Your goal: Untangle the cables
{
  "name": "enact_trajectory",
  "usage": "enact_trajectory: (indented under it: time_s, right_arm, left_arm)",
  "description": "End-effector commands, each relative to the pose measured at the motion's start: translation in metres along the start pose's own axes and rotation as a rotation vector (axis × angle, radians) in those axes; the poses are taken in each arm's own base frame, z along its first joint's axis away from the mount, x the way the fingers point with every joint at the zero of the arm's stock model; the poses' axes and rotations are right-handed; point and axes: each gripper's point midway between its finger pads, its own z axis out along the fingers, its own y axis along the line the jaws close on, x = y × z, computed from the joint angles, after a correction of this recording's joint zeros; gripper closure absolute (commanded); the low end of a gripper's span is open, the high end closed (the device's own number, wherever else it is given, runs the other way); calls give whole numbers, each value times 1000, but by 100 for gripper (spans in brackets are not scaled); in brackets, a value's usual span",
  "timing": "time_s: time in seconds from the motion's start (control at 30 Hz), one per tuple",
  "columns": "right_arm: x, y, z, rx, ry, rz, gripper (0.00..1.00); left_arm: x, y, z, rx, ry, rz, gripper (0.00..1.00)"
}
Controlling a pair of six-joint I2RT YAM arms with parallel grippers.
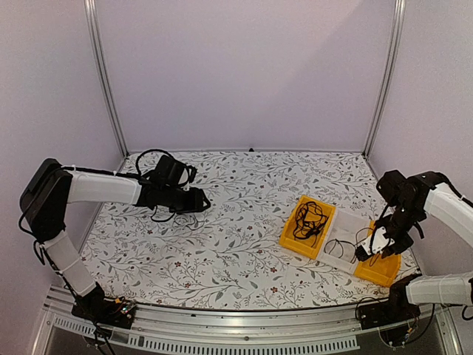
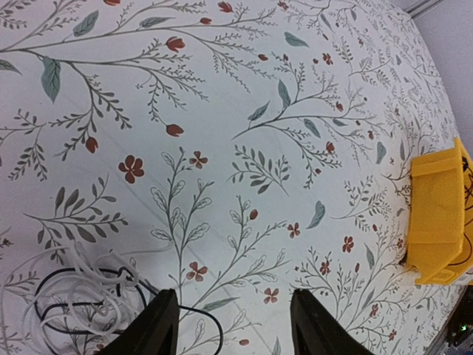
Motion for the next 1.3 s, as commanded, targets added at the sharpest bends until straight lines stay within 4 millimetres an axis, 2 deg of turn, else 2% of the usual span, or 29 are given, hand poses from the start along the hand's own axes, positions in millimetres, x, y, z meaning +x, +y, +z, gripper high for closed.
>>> enact_trajectory:
  time_s: [0.0,0.13,0.23,0.33,0.4,0.43,0.57,0.63,0.7,0.83,0.93,1.27]
  right_arm:
    - [0,5,10,-15,-1,-58,64]
    - [2,-3,25,37,18,-68,61]
    - [6,-12,36,79,44,-59,64]
    - [5,-14,37,73,38,-50,81]
    - [4,-19,26,81,26,-36,94]
    - [3,-28,11,112,15,-34,100]
    - [-16,-48,-49,199,-110,-81,100]
    - [-22,-61,-64,241,-134,-103,100]
    - [-24,-72,-67,240,-144,-82,100]
    - [-33,-91,-59,205,-191,-30,100]
    - [-44,-99,-47,186,-219,-35,100]
    - [-68,-92,16,32,-272,25,100]
  left_arm:
    - [-2,4,3,2,-10,-19,45]
    - [-2,5,3,-1,-11,-23,45]
    - [-1,5,4,-1,-8,-24,45]
    - [-1,5,5,1,-6,-24,45]
    - [-2,3,6,6,-5,-20,45]
    - [-2,3,7,7,-4,-20,45]
    - [0,3,13,16,7,-16,45]
    - [2,3,17,22,13,-22,45]
    - [4,3,19,24,16,-32,46]
    - [4,3,18,31,12,-42,45]
    - [5,5,16,22,11,-36,46]
    - [1,12,0,-27,-14,-11,45]
